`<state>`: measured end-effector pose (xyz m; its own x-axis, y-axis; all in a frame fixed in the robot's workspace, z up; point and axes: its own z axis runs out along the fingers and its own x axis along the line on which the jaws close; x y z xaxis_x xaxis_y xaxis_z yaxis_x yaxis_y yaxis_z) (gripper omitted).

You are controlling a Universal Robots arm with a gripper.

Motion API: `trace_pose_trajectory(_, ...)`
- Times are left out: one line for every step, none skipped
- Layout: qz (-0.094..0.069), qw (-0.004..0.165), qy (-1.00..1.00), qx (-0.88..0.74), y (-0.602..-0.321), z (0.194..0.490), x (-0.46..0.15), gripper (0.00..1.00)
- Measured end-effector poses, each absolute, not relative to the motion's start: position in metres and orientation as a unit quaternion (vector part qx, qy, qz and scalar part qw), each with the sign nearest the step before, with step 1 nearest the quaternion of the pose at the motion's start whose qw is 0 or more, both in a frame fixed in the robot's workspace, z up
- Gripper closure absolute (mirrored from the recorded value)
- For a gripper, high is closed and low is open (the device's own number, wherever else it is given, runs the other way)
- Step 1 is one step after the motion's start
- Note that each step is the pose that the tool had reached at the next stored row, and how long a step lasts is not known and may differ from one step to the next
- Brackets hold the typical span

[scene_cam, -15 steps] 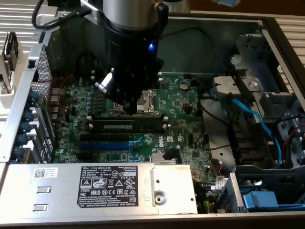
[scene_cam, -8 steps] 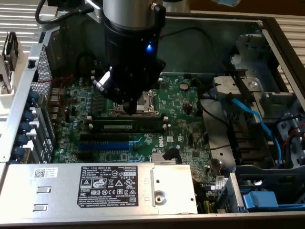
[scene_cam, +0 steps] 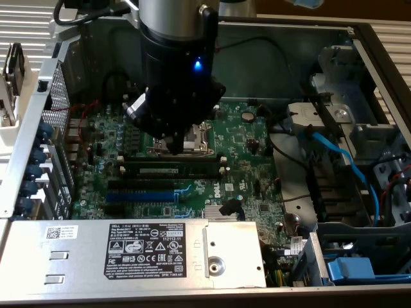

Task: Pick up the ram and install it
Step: 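Press down the ram until it locks into place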

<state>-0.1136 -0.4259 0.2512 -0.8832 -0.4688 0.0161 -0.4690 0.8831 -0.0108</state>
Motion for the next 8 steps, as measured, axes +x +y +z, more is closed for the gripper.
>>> trace_pose_trajectory(0.007, 0.007, -0.972, 0.235, -0.4259, 0.2512, -0.1136, 0.9)
trace_pose_trajectory(0.007, 0.007, -0.973, 0.229, -0.4259, 0.2512, -0.1136, 0.9)
trace_pose_trajectory(0.007, 0.007, -0.975, 0.222, -0.4259, 0.2512, -0.1136, 0.9)
trace_pose_trajectory(0.007, 0.007, -0.976, 0.216, -0.4259, 0.2512, -0.1136, 0.9)
trace_pose_trajectory(0.007, 0.007, -0.978, 0.21, -0.4259, 0.2512, -0.1136, 0.9)
trace_pose_trajectory(0.007, 0.007, -0.979, 0.204, -0.4259, 0.2512, -0.1136, 0.9)
trace_pose_trajectory(0.007, 0.007, -0.98, 0.197, -0.4259, 0.2512, -0.1136, 0.9)
trace_pose_trajectory(0.007, 0.007, -0.982, 0.19, -0.426, 0.2512, -0.1136, 0.9)
